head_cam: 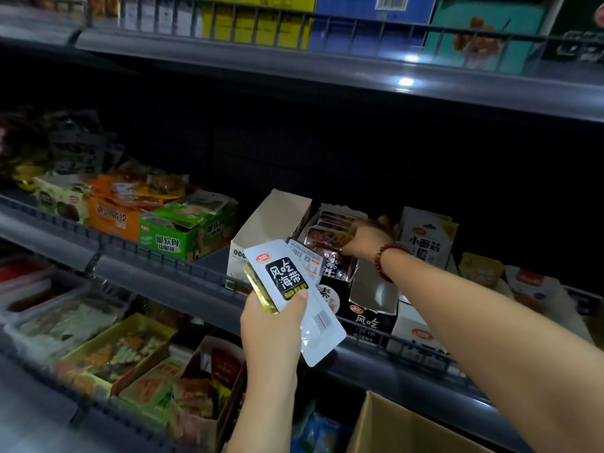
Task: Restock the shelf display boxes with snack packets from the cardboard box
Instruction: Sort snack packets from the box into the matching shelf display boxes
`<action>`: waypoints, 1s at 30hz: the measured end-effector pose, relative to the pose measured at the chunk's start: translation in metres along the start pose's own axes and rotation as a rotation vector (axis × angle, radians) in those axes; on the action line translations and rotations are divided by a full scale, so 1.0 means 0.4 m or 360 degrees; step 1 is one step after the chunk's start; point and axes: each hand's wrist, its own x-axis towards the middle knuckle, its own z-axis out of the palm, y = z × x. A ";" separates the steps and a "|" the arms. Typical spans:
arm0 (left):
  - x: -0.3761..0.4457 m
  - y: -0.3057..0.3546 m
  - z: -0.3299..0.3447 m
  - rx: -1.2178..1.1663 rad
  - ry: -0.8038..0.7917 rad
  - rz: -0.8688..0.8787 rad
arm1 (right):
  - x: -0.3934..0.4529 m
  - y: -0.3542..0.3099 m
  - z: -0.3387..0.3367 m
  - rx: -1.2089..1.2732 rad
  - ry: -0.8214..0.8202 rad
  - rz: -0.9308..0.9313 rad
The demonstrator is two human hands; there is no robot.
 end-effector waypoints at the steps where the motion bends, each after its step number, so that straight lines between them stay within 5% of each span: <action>1: 0.001 -0.002 0.000 0.0000 0.0003 -0.0003 | -0.004 0.001 -0.002 0.0002 0.0018 -0.0030; 21: 0.000 -0.018 0.015 -0.0047 0.0032 -0.0054 | -0.060 -0.033 -0.046 0.0093 -0.0098 -0.0458; 30: -0.005 -0.011 0.014 -0.0066 0.0025 -0.0060 | -0.046 0.000 -0.046 0.0230 0.0108 -0.0315</action>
